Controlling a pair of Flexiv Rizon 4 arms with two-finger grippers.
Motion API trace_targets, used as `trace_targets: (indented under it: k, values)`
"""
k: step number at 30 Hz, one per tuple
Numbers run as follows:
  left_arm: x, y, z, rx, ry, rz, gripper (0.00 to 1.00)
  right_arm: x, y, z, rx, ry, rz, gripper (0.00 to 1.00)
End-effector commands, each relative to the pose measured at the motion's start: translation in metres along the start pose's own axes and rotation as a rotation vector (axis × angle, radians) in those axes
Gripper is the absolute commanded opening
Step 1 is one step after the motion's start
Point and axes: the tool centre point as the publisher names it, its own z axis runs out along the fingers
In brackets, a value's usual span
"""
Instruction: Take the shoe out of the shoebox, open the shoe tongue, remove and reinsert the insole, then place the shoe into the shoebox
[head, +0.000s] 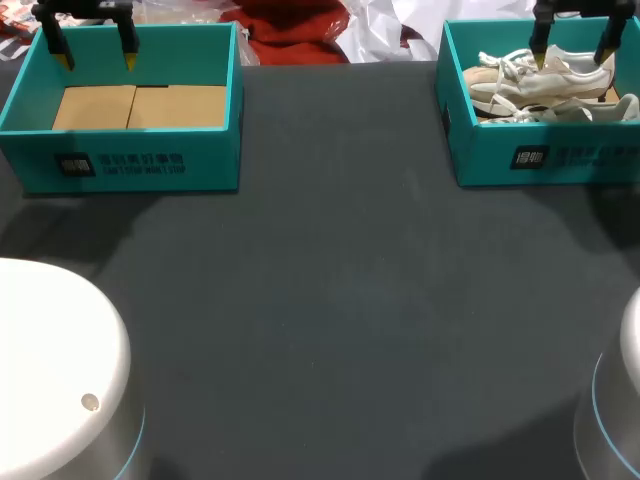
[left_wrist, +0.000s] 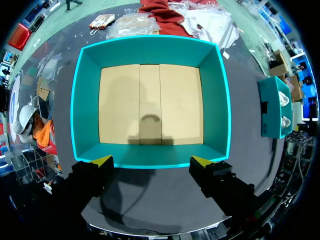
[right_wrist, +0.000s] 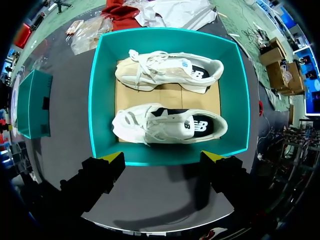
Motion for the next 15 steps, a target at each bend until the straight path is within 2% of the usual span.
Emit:
trace_targets:
  k: [1,15]
  values:
    - [0.0,0.0,0.0,0.0,0.0,0.0,1.0,-0.012,-0.006,0.004,-0.021,-0.011,0.012,1.0]
    - [0.0,0.0,0.0,0.0,0.0,0.0,1.0,-0.061,-0.008,0.028,-0.026,-0.042,0.081,1.0]
